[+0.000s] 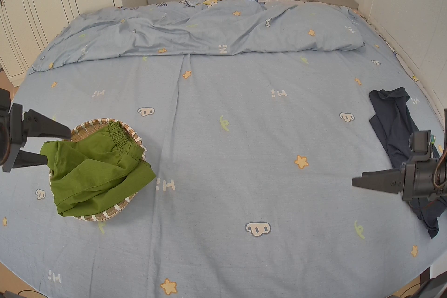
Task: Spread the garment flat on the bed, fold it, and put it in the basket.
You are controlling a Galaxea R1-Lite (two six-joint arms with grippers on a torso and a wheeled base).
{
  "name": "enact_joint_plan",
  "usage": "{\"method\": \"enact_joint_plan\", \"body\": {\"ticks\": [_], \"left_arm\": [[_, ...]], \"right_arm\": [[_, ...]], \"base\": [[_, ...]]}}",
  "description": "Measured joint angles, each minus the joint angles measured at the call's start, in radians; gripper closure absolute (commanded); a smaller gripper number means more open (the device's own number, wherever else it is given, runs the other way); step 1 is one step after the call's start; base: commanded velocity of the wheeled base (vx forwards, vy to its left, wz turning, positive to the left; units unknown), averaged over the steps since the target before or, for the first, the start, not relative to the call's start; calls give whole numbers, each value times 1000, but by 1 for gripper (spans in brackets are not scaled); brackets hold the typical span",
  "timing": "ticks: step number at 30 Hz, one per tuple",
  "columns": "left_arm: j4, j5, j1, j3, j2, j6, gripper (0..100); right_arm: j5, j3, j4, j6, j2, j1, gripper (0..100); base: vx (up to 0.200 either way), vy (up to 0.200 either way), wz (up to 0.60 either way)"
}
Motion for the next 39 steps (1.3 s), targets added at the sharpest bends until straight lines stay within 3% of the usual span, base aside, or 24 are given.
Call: {"method": "enact_joint_plan", "body": {"ticks": [5,12,21,24,27,30,33,36,39], "left_arm": [[1,50,-56,101,-193,-34,0],[35,139,-67,287,-519,-54,0],[-39,199,-70,575,-905,-10,0],[-149,218,-71,714,-1000,17,0],[-340,232,-71,849,-1067,52,0],[-535,248,-71,983,-1118,133,0],[-679,293,-71,1097,-1161,282,0],[-733,363,-71,1171,-1190,378,0],[-735,414,-70,1211,-1212,403,0]], "right_arm": [[-59,114,-11,-66,-136,26,0],[-111,274,0,-99,-424,37,0],[-197,414,121,-117,-850,9,0],[-279,451,133,-122,-963,-3,0],[-381,485,130,-131,-1038,-13,0],[-528,514,135,-143,-1088,-23,0],[-691,539,147,-153,-1126,-34,0],[-769,556,157,-163,-1152,-59,0],[-784,566,163,-175,-1179,-123,0]], "base": [[0,0,0],[0,0,0],[0,0,0],[0,0,0],[0,0,0],[0,0,0],[0,0,0],[0,0,0],[0,0,0]]}}
